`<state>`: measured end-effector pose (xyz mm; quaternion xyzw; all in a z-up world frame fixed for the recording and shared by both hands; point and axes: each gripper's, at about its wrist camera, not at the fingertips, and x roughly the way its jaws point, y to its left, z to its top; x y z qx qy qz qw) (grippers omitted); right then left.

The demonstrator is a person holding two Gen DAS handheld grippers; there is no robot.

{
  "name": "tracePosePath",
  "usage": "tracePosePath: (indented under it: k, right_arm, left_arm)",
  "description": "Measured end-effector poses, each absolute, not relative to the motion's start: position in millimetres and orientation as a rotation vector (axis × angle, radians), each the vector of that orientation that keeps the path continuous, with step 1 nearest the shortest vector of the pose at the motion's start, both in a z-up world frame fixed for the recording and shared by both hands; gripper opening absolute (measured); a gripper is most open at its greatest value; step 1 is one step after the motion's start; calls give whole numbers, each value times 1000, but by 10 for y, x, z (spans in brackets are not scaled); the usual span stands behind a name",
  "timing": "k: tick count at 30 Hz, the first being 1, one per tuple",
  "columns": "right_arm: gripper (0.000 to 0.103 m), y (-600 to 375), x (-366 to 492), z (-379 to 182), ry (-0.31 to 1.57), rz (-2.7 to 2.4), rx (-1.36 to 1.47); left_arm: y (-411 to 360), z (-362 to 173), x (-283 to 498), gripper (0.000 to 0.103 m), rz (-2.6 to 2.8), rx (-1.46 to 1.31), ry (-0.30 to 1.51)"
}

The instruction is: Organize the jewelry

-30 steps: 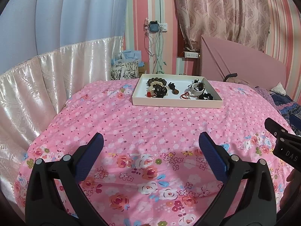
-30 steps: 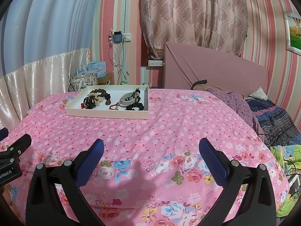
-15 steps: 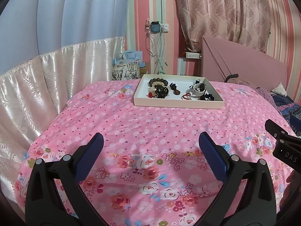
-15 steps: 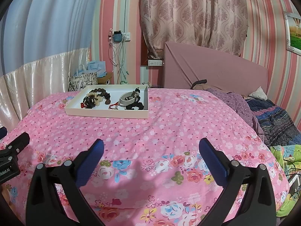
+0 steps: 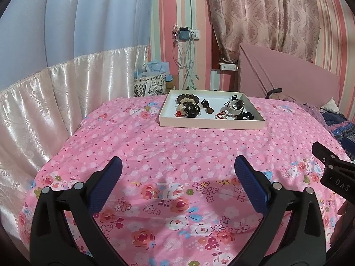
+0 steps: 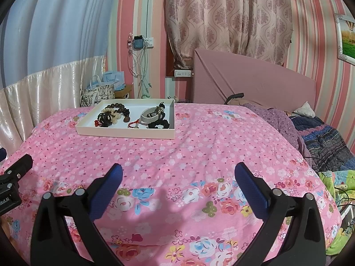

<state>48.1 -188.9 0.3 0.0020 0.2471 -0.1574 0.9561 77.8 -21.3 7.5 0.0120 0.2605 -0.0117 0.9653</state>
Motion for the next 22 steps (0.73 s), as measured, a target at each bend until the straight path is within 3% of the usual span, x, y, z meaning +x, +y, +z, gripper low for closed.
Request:
tracePosePath:
  k: [22]
  right_arm:
    - [101,-1881,497,-17,505,-320,4]
  left_arm:
    - [-191,104,789,100,-28,42,523]
